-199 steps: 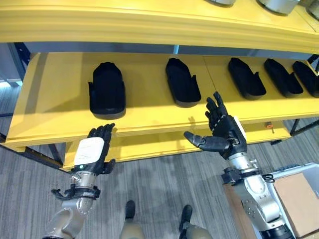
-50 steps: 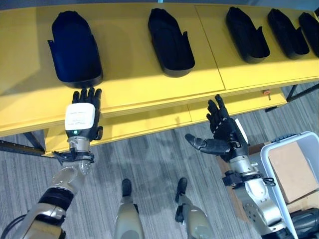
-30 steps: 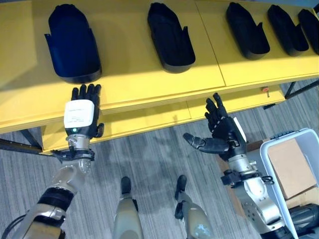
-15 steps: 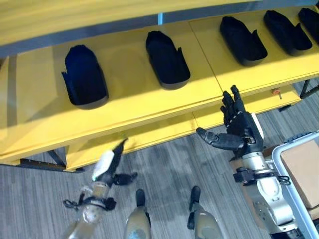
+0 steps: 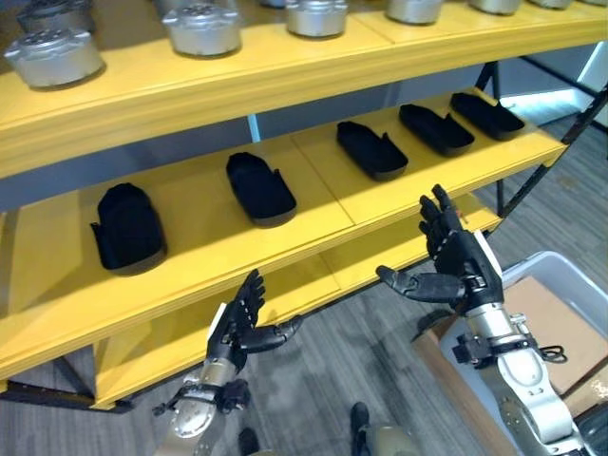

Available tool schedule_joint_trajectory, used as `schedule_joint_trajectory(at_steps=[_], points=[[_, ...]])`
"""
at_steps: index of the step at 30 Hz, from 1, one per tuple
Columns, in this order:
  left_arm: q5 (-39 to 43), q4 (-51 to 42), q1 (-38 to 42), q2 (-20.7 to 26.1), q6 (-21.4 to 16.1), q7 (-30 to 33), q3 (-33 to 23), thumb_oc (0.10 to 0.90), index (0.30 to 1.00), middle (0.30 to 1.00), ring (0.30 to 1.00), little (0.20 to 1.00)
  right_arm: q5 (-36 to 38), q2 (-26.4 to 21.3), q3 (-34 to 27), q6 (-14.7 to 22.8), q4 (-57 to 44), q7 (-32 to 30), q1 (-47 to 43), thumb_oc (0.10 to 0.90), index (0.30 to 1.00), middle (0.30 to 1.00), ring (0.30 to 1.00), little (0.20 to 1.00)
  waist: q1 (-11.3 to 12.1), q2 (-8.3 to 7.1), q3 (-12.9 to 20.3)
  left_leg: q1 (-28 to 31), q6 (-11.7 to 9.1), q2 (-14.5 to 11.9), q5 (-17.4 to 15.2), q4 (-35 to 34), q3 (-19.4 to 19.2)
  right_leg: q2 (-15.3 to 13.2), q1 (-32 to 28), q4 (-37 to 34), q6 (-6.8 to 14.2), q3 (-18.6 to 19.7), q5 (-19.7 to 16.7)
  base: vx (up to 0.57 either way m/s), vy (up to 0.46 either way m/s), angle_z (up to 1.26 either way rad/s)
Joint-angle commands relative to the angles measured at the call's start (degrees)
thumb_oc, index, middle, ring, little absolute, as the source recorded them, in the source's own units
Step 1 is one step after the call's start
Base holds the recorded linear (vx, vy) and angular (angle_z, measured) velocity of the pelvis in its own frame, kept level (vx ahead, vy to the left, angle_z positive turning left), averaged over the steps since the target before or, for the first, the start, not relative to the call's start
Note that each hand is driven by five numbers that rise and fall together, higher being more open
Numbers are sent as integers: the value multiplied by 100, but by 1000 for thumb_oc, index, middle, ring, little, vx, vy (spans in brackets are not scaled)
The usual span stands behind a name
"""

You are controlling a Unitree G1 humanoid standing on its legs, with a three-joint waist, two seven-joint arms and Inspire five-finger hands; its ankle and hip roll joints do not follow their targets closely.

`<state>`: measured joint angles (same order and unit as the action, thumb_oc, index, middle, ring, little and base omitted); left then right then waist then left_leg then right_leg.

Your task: Move parts from the plastic box to the shelf.

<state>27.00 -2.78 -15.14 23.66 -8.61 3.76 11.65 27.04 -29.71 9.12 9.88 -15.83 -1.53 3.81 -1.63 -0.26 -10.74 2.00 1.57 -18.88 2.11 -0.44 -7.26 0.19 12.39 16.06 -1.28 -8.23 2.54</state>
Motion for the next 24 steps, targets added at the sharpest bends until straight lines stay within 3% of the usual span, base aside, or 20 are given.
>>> schedule_joint_trajectory(at_steps=[1, 4, 7, 8, 10, 11, 17, 24], points=[[78, -546, 318, 131, -544, -171, -50, 900, 1000, 1000, 1000, 1000, 3, 38, -247, 589, -522, -27, -566, 900, 1000, 1000, 1000, 1000, 181, -136, 119, -669, -639, 478, 1452, -93, 1060, -60, -1025, -1116, 234, 216, 70, -30, -198, -54], [16, -535, 257, 167, -526, -215, -144, 900, 1000, 1000, 1000, 1000, 39, 28, -265, 534, -467, 30, -583, 900, 1000, 1000, 1000, 1000, 228, -256, 114, -876, -389, 1350, 852, 108, 1200, -65, -1241, -1516, 254, 194, -128, 18, -184, 3], [40, -551, 166, 133, -536, -224, -184, 900, 1000, 1000, 1000, 1000, 48, 86, -212, 497, -397, 145, -541, 900, 1000, 1000, 1000, 1000, 348, -195, 147, -941, -174, 2320, 596, 210, 1680, 94, -1277, -1694, 259, 369, -321, 58, -79, 5], [40, -550, 162, 134, -537, -225, -185, 900, 1000, 1000, 1000, 1000, 47, 88, -209, 498, -394, 147, -540, 900, 1000, 1000, 1000, 1000, 341, -201, 141, -940, -165, 2333, 565, 243, 1683, 85, -1303, -1708, 265, 365, -310, 31, -56, -38], [-9, -595, 85, 143, -543, -253, -240, 900, 1000, 1000, 1000, 1000, 48, 167, -77, 488, -287, 194, -621, 900, 1000, 1000, 1000, 1000, 414, -151, 166, -961, -59, 2895, 467, 332, 2202, 284, -1307, -1837, 274, 649, -429, 16, -57, -54], [-151, -663, -16, 148, -520, -231, -284, 900, 1000, 1000, 1000, 1000, 81, 239, 18, 474, -228, 239, -712, 900, 1000, 1000, 1000, 1000, 465, -124, 212, -863, 78, 3217, 325, 446, 2813, 433, -1290, -1934, 291, 1044, -504, 14, -15, -42], [-125, -572, -74, 105, -407, -309, -129, 900, 1000, 1000, 1000, 1000, 166, 401, -16, 367, -356, 245, -511, 900, 1000, 1000, 1000, 1000, 269, -95, 426, -519, 208, 3034, 287, 107, 2550, 486, -1425, -2071, 304, 1299, -543, 71, 76, -107], [-108, -618, -228, 186, -321, -293, -108, 900, 1000, 1000, 1000, 1000, 235, 322, 119, 242, -425, 313, -493, 900, 1000, 1000, 1000, 1000, 198, -91, 473, -315, 404, 2942, 73, 50, 2052, 548, -1377, -1824, 414, 2057, -618, 55, 76, -63]])
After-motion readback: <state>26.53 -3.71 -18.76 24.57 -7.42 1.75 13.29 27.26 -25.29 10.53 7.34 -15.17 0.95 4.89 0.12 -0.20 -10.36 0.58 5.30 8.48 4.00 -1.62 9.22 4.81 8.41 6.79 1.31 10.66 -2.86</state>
